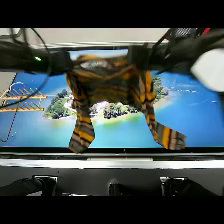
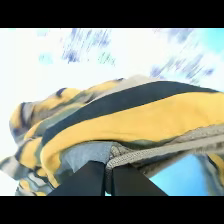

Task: Fold the clothes and pants, and hang the long-sleeved shirts on hangers.

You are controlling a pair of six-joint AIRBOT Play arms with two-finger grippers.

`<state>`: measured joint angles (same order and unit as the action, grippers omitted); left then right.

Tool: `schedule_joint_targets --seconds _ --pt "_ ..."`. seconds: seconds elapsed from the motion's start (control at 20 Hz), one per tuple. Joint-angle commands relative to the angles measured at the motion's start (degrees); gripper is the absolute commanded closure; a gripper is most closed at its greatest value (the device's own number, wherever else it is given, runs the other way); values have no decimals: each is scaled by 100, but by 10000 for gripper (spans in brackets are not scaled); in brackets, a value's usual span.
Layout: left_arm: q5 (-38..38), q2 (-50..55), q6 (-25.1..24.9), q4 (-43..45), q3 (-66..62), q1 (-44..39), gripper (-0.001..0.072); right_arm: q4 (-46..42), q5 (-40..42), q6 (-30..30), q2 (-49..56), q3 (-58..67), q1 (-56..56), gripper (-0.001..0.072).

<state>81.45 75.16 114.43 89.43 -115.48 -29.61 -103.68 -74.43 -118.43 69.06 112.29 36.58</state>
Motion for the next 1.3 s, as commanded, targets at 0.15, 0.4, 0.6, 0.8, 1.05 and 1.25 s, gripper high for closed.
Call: schedule_joint_targets --seconds 0.15,0.4,0.6,0.8,1.05,1.25 --pt "-116 -730 -46 -251 -476 -13 673 109 398 348 -592 774 4 682" --pt "-789 -1283 26 -717 -476 -13 673 378 776 402 -1167 774 4 682" --pt "-527 -1368 205 -717 -400 -13 673 481 503 361 -1340 774 4 682" --pt "-254 -1257 411 -719 269 -13 673 125 -216 361 -1134 645 4 682" --pt "293 -409 380 -710 614 -13 673 57 -1038 365 -437 44 4 682" --pt "901 420 26 -651 1034 -13 673 55 -1449 494 -118 -708 4 683"
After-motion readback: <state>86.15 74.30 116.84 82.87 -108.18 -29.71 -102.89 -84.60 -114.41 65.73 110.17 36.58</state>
